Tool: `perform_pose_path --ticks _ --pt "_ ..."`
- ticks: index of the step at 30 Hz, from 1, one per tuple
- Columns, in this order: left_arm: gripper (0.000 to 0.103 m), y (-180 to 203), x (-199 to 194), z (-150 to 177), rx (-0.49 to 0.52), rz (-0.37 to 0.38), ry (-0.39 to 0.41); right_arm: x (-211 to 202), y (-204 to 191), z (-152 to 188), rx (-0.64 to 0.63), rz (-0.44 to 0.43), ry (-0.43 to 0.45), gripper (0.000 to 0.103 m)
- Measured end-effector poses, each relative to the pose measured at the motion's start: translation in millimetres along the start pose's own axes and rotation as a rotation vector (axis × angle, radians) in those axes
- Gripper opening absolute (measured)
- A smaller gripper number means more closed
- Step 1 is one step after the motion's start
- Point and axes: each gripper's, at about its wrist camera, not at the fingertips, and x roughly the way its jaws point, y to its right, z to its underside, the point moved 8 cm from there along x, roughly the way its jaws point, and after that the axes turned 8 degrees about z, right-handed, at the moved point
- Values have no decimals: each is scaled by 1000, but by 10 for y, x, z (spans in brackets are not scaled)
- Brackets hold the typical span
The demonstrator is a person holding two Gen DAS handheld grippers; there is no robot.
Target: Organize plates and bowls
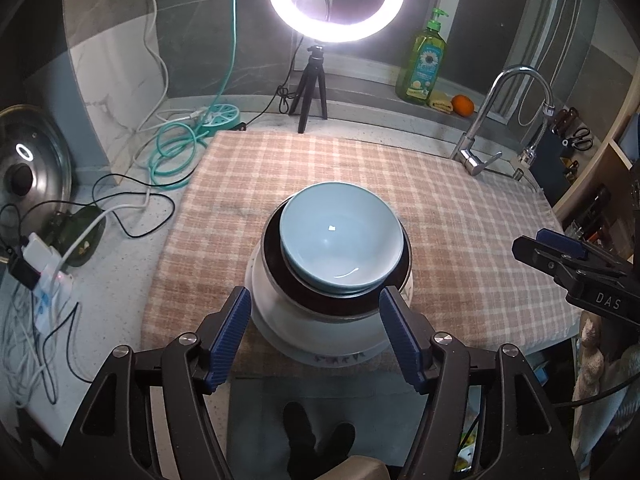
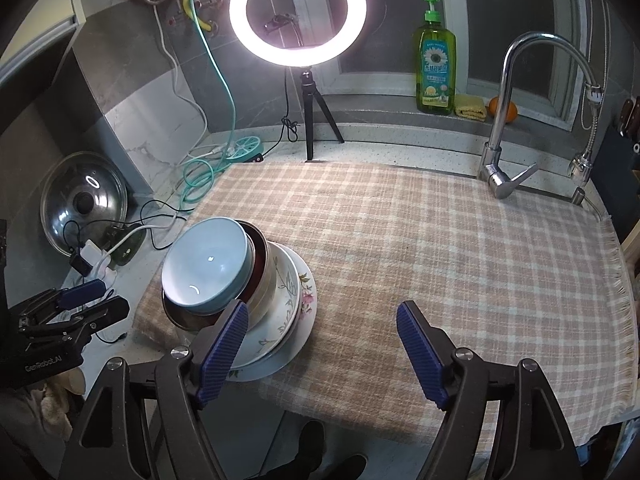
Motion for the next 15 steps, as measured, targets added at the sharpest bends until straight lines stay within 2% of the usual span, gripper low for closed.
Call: perform_pose_path --ticks 15 --pt "66 -12 -29 -28 6 -4 8 8 -55 -25 -14 -1 10 74"
